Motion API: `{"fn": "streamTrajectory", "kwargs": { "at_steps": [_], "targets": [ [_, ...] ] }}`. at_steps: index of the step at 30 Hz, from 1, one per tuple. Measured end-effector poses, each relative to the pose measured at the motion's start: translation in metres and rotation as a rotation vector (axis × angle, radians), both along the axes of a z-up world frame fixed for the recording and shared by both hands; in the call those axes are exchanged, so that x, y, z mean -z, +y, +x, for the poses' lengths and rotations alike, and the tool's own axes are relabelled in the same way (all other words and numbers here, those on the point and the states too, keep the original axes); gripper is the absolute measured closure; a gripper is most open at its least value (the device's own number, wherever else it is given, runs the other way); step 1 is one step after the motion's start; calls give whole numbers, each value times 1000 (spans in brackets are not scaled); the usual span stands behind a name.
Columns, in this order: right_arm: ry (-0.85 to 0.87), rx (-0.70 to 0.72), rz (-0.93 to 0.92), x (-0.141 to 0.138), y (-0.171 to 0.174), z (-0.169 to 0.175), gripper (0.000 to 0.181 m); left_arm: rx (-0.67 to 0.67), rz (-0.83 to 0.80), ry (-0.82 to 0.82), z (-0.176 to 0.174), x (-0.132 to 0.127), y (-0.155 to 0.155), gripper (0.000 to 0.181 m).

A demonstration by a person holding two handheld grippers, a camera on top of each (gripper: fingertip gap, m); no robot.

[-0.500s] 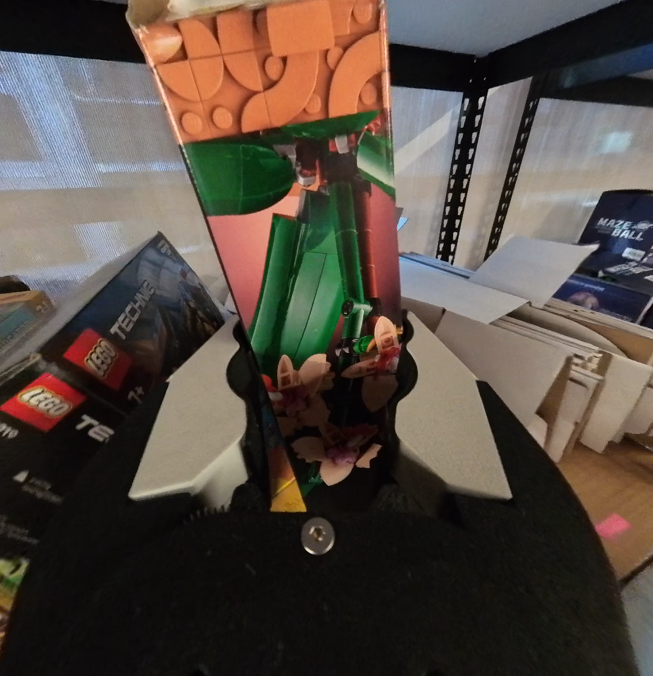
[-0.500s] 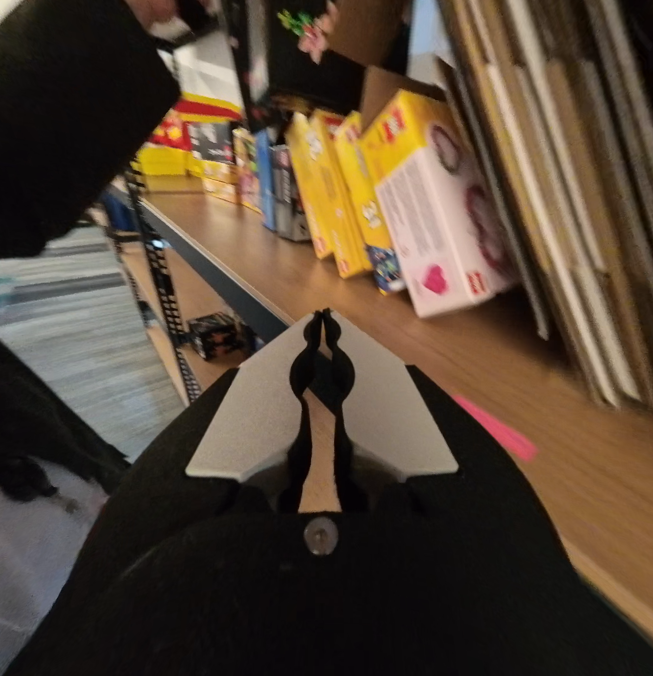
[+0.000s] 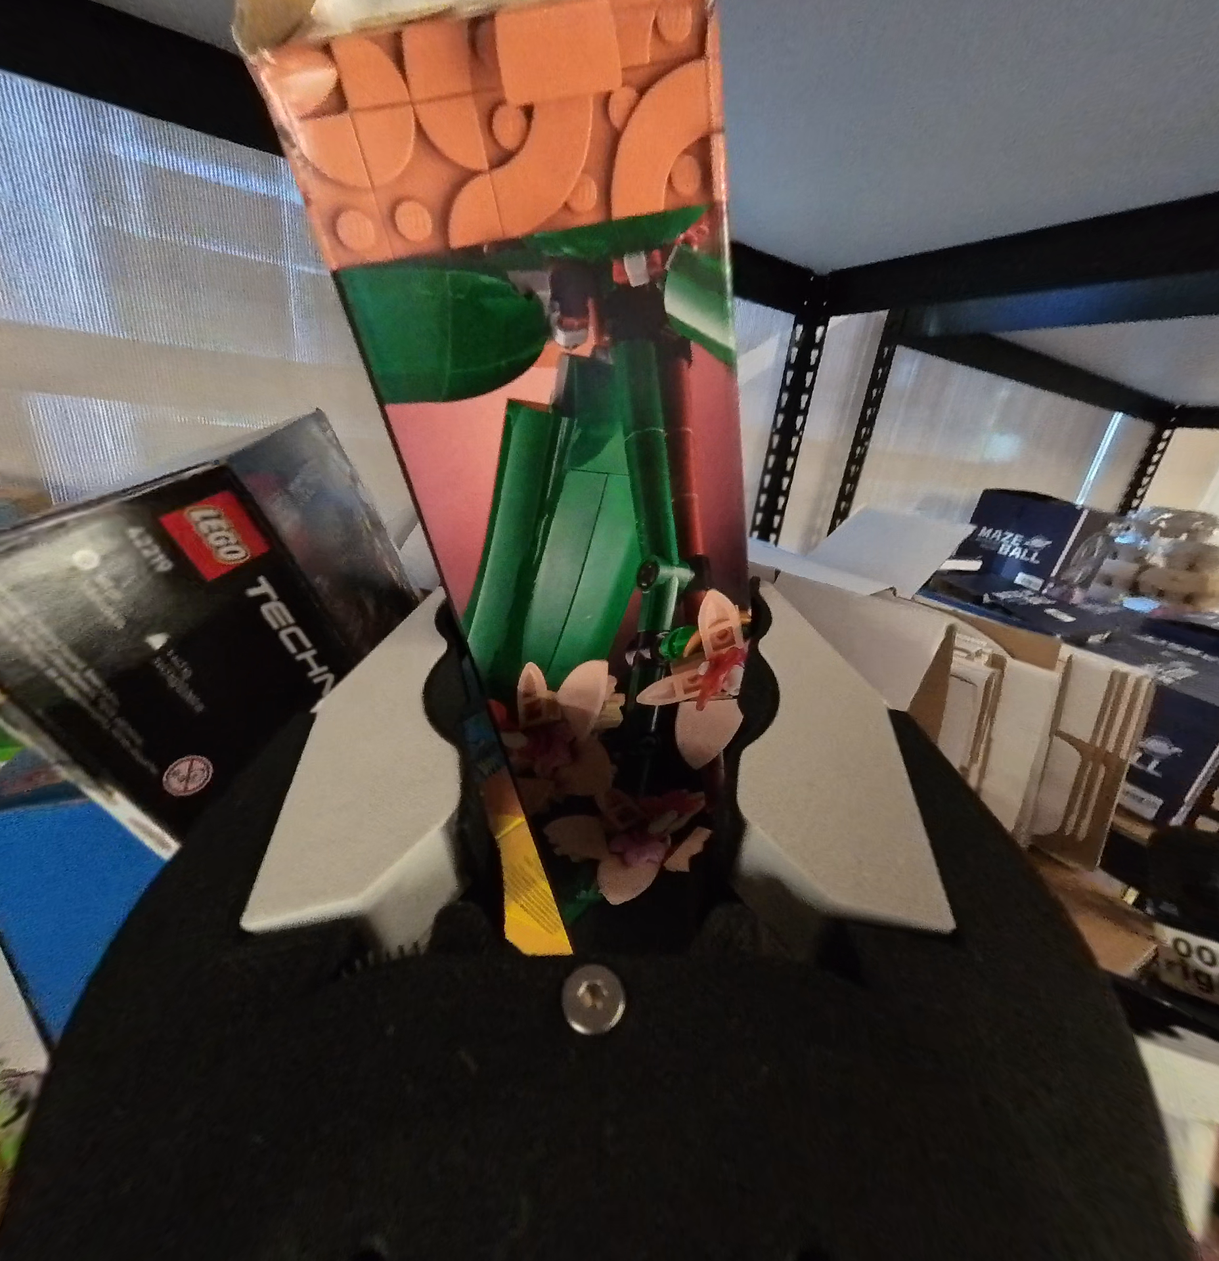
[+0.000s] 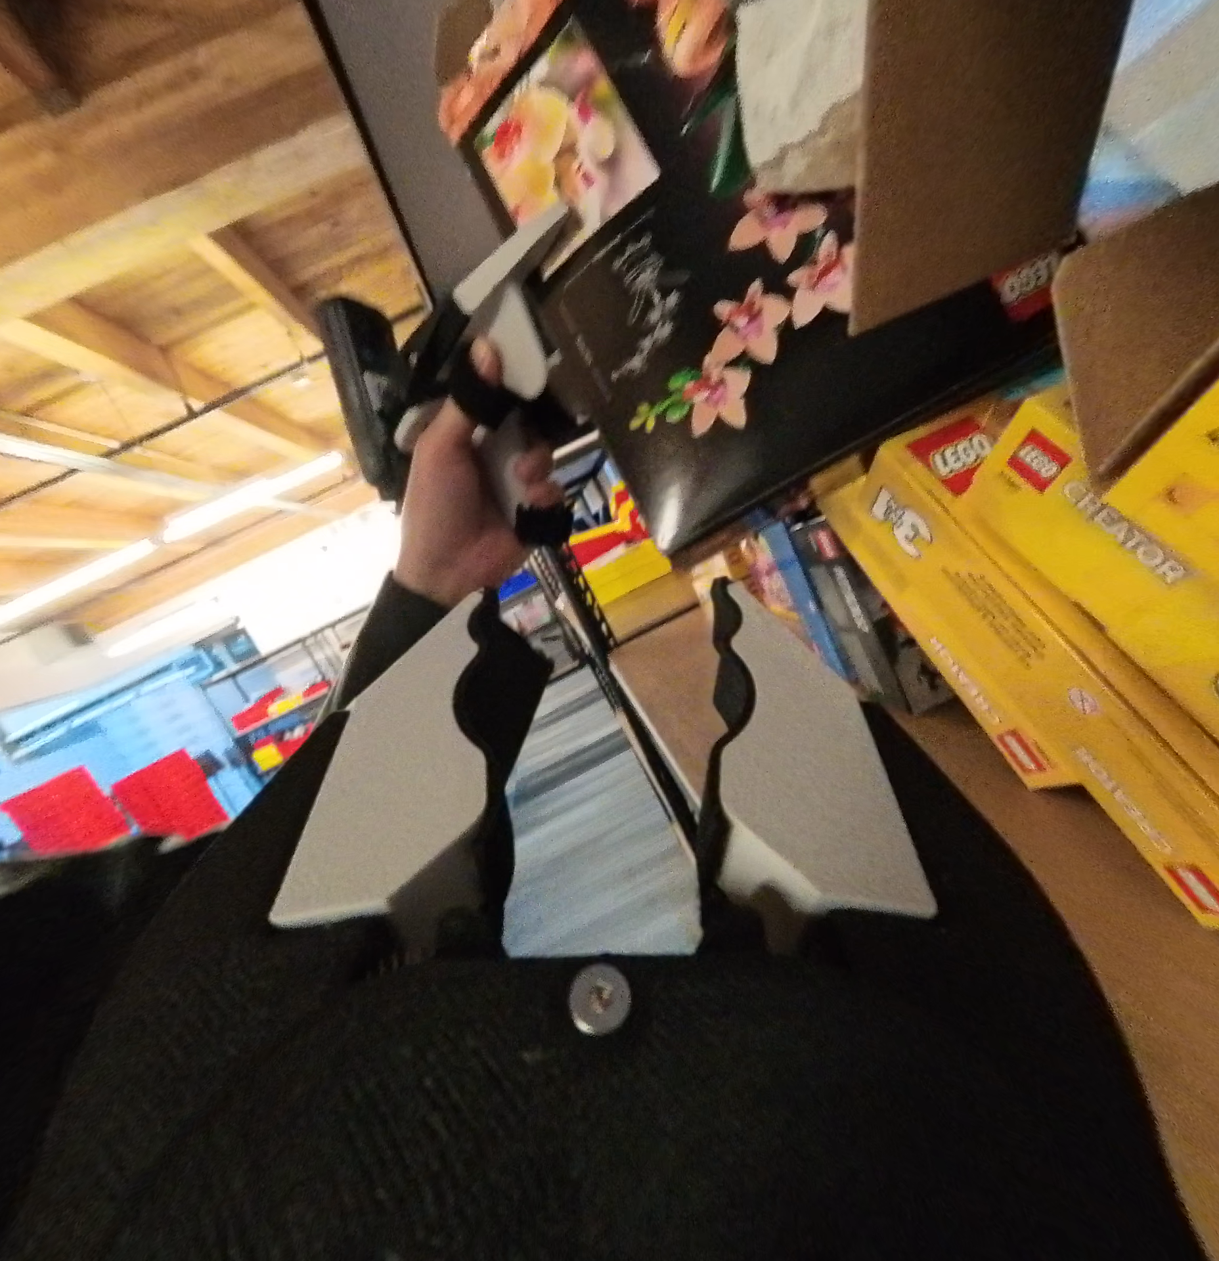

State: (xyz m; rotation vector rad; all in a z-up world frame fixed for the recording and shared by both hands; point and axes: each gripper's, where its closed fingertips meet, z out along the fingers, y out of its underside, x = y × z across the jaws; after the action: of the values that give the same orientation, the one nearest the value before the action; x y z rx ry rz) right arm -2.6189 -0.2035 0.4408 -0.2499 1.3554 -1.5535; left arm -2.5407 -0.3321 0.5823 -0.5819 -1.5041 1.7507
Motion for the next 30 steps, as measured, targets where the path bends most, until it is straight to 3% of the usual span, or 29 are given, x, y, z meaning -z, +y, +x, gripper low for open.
{"fn": "streamTrajectory", "kwargs": {
  "at_steps": [4, 8, 13, 19, 24, 30],
  "targets": [
    [-141, 17, 66, -4, -36, 11, 120, 28, 31, 73, 11, 7, -5, 102],
    [-290, -107, 244, 10, -70, 33, 119, 70, 39, 122, 20, 13, -8, 102],
    [-418, -165, 361, 22, -106, 50, 112, 107, 25, 171, 28, 19, -8, 102],
    [-597, -185, 262, 1, -118, 46, 106, 170, -16, 220, 40, 27, -1, 102],
    [-429, -117, 200, 8, -118, 55, 113, 220, -106, 257, 54, 36, 15, 102],
    [-316, -106, 105, 9, -92, 71, 114, 307, -213, 300, 72, 37, 47, 102]
  ]
}}
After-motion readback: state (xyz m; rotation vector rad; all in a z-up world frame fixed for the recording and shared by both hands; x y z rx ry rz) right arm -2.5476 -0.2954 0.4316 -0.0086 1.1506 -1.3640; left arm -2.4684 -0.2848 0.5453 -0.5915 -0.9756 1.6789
